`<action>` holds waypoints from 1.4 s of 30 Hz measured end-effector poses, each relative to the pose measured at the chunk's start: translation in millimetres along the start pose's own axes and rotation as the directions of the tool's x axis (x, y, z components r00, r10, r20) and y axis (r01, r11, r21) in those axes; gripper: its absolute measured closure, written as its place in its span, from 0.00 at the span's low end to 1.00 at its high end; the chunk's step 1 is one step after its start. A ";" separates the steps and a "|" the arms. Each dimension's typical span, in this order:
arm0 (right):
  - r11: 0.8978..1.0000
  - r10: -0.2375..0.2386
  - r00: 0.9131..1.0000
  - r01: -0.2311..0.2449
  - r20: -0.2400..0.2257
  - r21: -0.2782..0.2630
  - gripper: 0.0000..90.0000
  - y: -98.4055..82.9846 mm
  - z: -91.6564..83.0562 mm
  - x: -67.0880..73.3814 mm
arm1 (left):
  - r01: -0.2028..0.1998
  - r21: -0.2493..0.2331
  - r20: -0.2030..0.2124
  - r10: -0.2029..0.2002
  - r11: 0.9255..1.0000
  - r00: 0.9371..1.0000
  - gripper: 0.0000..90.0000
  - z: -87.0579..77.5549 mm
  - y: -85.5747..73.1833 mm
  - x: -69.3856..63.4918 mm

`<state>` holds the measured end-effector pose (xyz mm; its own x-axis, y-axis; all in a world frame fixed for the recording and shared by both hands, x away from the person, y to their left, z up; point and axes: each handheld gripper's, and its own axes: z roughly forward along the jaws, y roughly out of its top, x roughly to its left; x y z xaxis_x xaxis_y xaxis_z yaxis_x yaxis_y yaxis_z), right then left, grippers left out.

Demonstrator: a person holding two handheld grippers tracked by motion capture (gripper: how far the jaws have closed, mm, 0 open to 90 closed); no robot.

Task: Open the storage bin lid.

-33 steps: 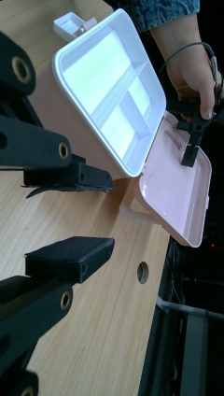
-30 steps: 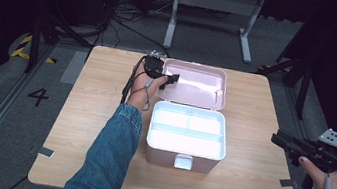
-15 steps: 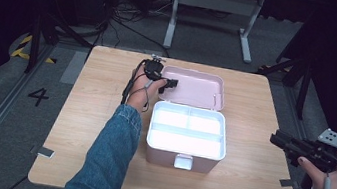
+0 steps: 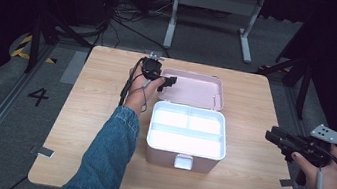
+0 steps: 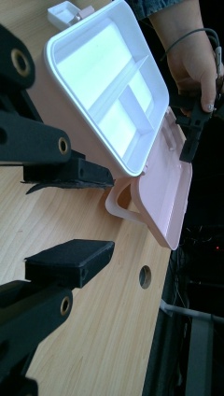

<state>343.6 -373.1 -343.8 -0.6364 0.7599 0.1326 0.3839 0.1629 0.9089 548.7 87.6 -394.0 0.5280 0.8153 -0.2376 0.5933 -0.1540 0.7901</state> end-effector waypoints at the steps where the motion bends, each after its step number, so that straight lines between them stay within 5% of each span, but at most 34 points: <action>1: 1.000 0.000 1.000 0.000 0.001 0.004 0.70 0.2 0.2 0.0 | 0.002 -0.018 -0.002 -0.002 1.000 1.000 0.27 -1.1 0.5 0.4; 6: 1.000 0.001 1.000 -0.001 0.005 -0.001 0.68 0.4 2.1 -1.0 | -0.016 -0.069 0.004 0.016 0.997 1.000 0.28 -17.0 6.2 -1.4; 13: 1.000 -0.001 1.000 0.001 -0.010 0.011 0.67 2.2 12.8 0.0 | -0.056 -0.122 0.069 0.065 0.991 0.996 0.28 -49.7 8.9 -16.4; 19: 1.000 -0.006 1.000 0.007 -0.028 0.028 0.67 4.9 24.7 3.0 | -0.102 -0.165 0.082 0.117 0.981 0.990 0.28 -92.5 1.2 -23.9; 27: 0.999 0.001 0.999 0.001 -0.044 0.044 0.67 4.4 32.3 4.5 | -0.121 -0.188 0.082 0.139 0.975 0.987 0.27 -138.8 -15.9 -22.7; 38: 0.997 0.002 1.000 0.000 -0.031 0.079 0.67 1.3 42.0 3.6 | -0.211 -0.160 0.026 0.218 0.964 0.976 0.27 -190.2 -44.7 -20.2; 42: 0.996 0.006 1.000 -0.005 -0.021 0.088 0.66 -1.0 42.1 1.8 | -0.243 -0.112 -0.006 0.244 0.964 0.970 0.27 -199.6 -55.4 -18.1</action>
<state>370.2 -345.4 -361.1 -0.6480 0.7473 0.1468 0.4444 0.2144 0.8698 384.9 192.8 -320.7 0.6534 0.7562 -0.0347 0.3753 -0.2838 0.8824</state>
